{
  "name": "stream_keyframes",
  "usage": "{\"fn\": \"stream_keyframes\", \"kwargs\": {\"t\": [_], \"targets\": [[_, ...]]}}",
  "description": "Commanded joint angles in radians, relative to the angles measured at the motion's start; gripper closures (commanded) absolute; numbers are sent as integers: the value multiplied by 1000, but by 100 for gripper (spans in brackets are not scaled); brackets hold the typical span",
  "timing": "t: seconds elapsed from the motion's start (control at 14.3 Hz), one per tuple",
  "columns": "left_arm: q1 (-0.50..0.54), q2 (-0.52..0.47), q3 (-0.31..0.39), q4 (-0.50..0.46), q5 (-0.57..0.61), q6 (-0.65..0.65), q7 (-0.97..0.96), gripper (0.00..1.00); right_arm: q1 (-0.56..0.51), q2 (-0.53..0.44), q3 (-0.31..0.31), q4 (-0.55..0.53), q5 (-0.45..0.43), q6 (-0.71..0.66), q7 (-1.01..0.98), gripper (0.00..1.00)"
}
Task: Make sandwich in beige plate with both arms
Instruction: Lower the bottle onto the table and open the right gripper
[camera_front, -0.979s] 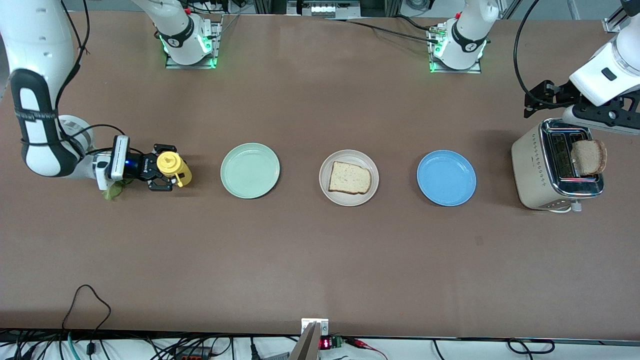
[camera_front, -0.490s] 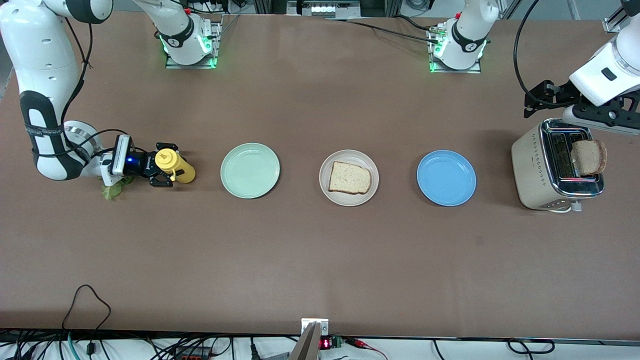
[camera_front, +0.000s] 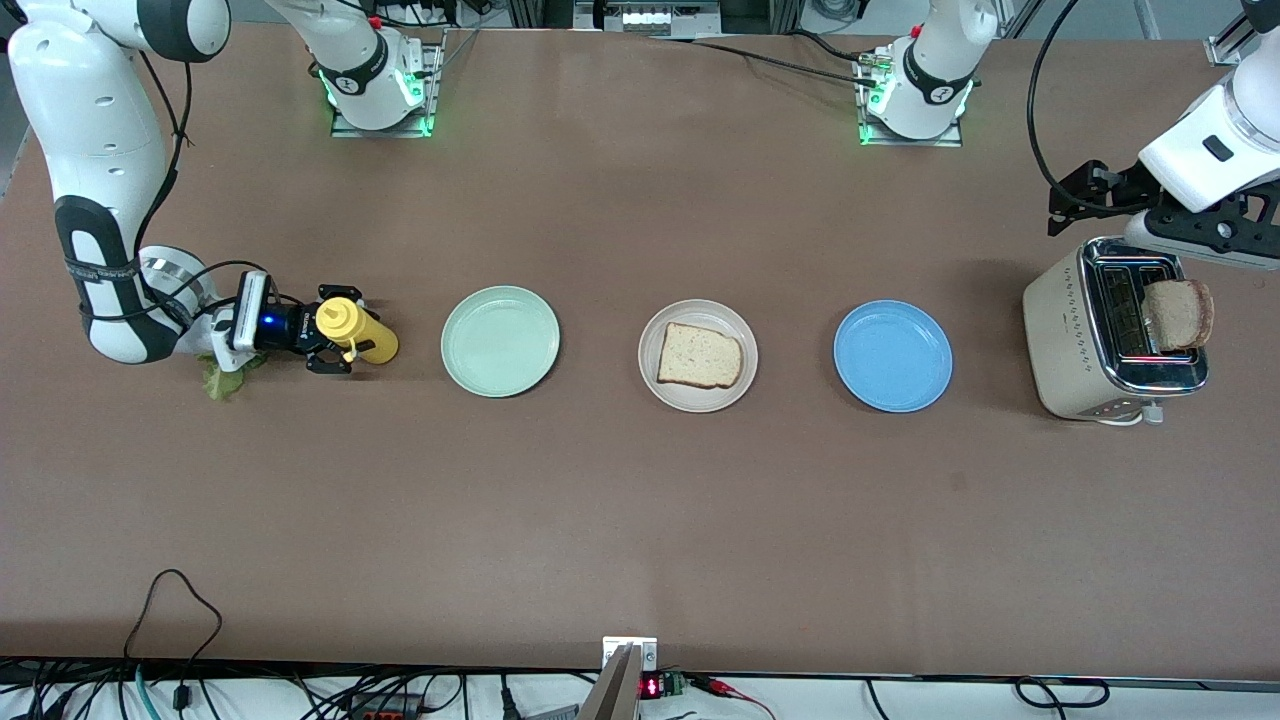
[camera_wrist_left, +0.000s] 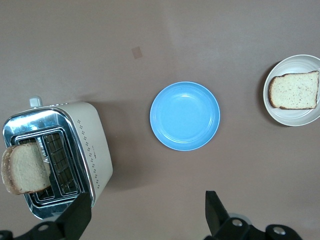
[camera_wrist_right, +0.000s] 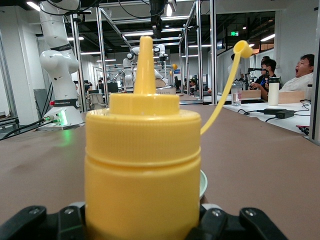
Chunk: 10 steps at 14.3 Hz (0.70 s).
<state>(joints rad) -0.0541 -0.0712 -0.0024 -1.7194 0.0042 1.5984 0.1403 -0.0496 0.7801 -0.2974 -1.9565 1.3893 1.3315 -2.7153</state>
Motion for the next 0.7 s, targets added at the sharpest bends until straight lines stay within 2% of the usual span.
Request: {"fn": "stream_keyframes", "kwargs": {"t": [0.0, 0.07, 0.14, 0.21, 0.28, 0.63], "targets": [[-3, 14, -2, 31, 5, -20, -10, 0, -24, 7, 15, 18, 8, -35, -31, 22], [-3, 14, -2, 31, 5, -20, -10, 0, -24, 7, 14, 18, 7, -32, -29, 19], [-3, 14, -2, 31, 5, -20, -10, 0, -24, 7, 14, 21, 2, -28, -27, 11], [-1, 14, -2, 31, 5, -20, -10, 0, -24, 7, 12, 27, 1, -25, -26, 8], [-3, 14, -2, 32, 5, -20, -10, 0, -24, 5, 11, 28, -4, -23, -26, 0], [-3, 14, -2, 31, 5, -20, -10, 0, -33, -1, -54, 48, -74, -35, -23, 0]]}}
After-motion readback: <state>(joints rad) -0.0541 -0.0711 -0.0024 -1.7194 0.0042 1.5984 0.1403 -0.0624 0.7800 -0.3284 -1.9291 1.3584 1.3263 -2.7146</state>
